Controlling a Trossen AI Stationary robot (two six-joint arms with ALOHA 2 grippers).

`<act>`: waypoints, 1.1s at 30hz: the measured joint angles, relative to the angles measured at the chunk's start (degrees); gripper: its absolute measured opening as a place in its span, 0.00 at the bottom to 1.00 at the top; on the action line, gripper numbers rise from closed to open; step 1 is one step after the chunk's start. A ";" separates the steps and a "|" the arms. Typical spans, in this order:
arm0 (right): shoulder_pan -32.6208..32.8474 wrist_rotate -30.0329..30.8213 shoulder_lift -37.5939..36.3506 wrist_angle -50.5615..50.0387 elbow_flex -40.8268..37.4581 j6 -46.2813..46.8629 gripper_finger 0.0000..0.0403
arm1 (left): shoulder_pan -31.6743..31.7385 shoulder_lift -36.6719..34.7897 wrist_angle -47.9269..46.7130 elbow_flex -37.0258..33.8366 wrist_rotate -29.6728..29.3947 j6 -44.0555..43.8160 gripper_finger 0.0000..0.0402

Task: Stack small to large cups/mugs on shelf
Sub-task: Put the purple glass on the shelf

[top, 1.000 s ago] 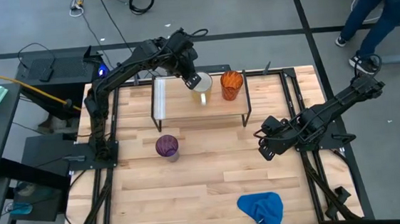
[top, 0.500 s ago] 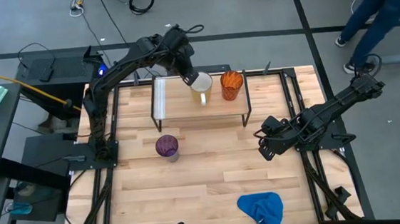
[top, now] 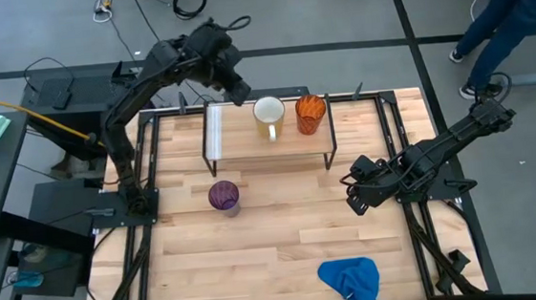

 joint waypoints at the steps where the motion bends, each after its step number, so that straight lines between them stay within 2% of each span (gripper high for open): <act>1: 0.00 0.03 -0.01 0.01 0.00 -0.10 0.13 | -0.36 -0.64 -1.46 0.00 -0.17 -1.02 0.21; 8: 0.00 0.18 -0.01 0.01 0.00 -0.61 0.13 | -5.11 -2.84 -14.53 -0.03 -0.37 -5.09 0.19; 19: 0.00 0.18 -0.01 -0.03 0.00 -0.59 0.13 | -19.88 -5.89 -14.13 -1.27 -1.81 -13.61 0.18; 24: 0.00 0.18 -0.01 -0.01 0.00 -0.40 0.13 | -28.92 -5.93 -14.15 -1.27 -1.97 -19.41 0.15; 26: 0.00 0.18 -0.01 -0.01 0.00 -0.40 0.13 | -33.02 -5.84 -14.16 -1.27 -3.68 -21.74 0.14; 30: 0.00 0.18 -0.01 -0.01 0.00 -0.28 0.13 | -40.84 -5.73 -14.15 -1.27 -10.70 -29.03 0.11; 33: 0.00 -0.09 -0.01 -0.01 0.00 -0.13 0.13 | -46.00 -5.73 -14.15 -1.27 -12.95 -34.96 0.09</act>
